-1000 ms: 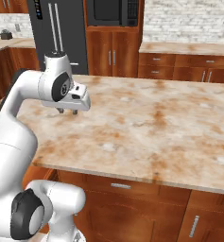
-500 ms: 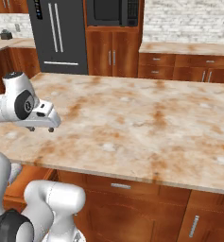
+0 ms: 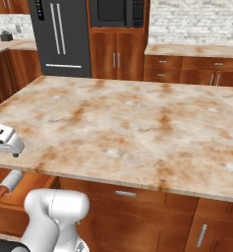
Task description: Restock the sink supplies by placing the sponge and soap dispenser on the counter and next to the sink. Make sure the soap dispenser is upright.
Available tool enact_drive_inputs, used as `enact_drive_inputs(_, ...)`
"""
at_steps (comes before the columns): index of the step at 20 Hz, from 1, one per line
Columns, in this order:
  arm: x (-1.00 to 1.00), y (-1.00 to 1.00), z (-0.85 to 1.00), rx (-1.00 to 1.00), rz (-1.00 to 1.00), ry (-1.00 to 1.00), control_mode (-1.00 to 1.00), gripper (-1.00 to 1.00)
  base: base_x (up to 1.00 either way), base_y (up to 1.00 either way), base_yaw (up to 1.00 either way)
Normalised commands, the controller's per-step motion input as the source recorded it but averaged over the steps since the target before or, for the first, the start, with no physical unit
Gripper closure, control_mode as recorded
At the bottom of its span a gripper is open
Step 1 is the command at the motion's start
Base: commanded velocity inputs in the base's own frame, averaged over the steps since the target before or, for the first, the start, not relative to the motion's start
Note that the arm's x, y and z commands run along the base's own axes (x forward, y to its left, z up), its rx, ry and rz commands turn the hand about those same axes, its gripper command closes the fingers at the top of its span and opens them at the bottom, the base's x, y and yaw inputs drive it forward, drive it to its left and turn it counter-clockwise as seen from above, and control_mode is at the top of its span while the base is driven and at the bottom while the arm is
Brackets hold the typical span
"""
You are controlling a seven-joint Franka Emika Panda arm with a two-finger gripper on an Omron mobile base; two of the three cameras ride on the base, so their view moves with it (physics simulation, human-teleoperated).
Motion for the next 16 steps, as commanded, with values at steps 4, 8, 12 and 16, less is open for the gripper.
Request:
enact_drive_inputs(4, -0.81, 0.94, -0.58, 0.0, 0.0, 0.0, -1.0, -1.0, 0.0, 0.0, 0.0)
enact_drive_inputs(8, -0.54, 0.66, -0.5, 0.0, 0.0, 0.0, -1.0, -1.0, 0.0, 0.0, 0.0)
enact_drive_inputs(12, -0.07, 0.29, -0.54, 0.0, 0.0, 0.0, -1.0, -1.0, 0.0, 0.0, 0.0)
enact_drive_inputs(16, 0.25, -0.04, -0.52, 0.11, 0.01, 0.07, -1.0, -1.0, 0.0, 0.0, 0.0)
